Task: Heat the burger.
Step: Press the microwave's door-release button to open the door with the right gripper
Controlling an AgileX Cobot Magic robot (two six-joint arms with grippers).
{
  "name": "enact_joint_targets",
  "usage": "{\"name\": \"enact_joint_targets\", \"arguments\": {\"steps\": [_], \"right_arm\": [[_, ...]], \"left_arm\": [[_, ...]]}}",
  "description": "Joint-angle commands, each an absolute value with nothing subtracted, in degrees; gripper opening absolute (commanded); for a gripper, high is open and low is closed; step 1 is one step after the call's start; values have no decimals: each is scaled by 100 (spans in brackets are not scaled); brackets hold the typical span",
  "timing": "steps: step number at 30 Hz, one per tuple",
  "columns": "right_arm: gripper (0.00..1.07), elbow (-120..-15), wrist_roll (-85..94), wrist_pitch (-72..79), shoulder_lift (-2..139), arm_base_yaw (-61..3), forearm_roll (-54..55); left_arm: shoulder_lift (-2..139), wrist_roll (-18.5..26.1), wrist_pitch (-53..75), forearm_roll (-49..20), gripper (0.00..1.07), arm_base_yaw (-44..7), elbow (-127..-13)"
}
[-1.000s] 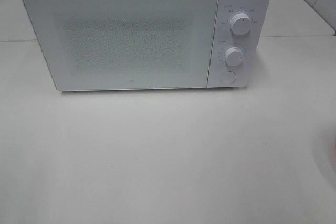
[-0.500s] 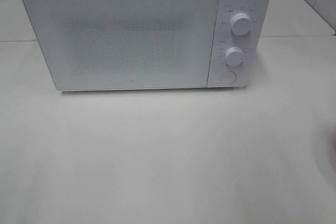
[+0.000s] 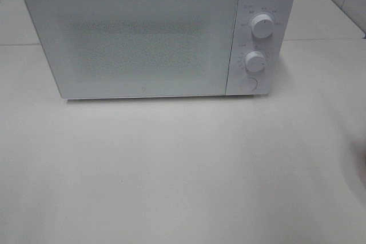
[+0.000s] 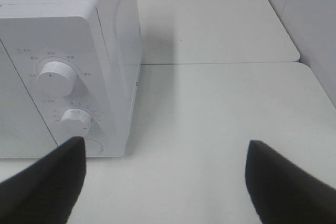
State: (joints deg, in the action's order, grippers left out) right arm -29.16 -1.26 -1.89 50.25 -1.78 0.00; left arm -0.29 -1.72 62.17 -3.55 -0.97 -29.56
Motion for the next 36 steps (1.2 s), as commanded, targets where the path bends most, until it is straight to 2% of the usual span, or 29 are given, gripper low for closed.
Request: {"name": "enact_joint_targets", "arguments": {"steps": [1, 6, 8, 11, 12, 13, 14, 16, 18, 23, 28, 30, 36], "right_arm": [[74, -2945, -80, 413, 5518, -149, -57], [68, -2945, -149, 842, 5987, -149, 0], [51, -2945, -527, 1157, 6394, -149, 0], [46, -2945, -682, 1186, 6457, -149, 0], [33, -2945, -1152, 1278, 6595, -149, 0], [26, -2945, -1461, 1301, 6652, -149, -63], [26, -2945, -1461, 1301, 6652, -149, -63], [4, -2945, -2893, 1352, 6864, -155, -590], [0, -2945, -3323, 1352, 6910, -166, -768], [0, -2945, -4962, 1553, 7053, -533, -1335], [0, -2945, -5741, 1667, 7179, -917, -1266], [0, -2830, -6274, 2114, 7397, -1266, -894], [0, -2515, -6727, 3203, 7872, -1702, -80]], "left_arm": [[-126, -155, 6131, -413, 100, -103, -2962], [-126, -155, 6131, -413, 100, -103, -2962], [-126, -155, 6131, -413, 100, -103, -2962], [-126, -155, 6131, -413, 100, -103, -2962], [-126, -155, 6131, -413, 100, -103, -2962], [-126, -155, 6131, -413, 100, -103, -2962], [-126, -155, 6131, -413, 100, -103, -2962], [-126, -155, 6131, -413, 100, -103, -2962], [-126, -155, 6131, -413, 100, -103, -2962], [-126, -155, 6131, -413, 100, -103, -2962], [-115, -155, 6131, -407, 100, -103, -2962], [-115, -126, 6131, -407, 100, -103, -2962], [-115, -115, 6131, -407, 100, -103, -2962]]}}
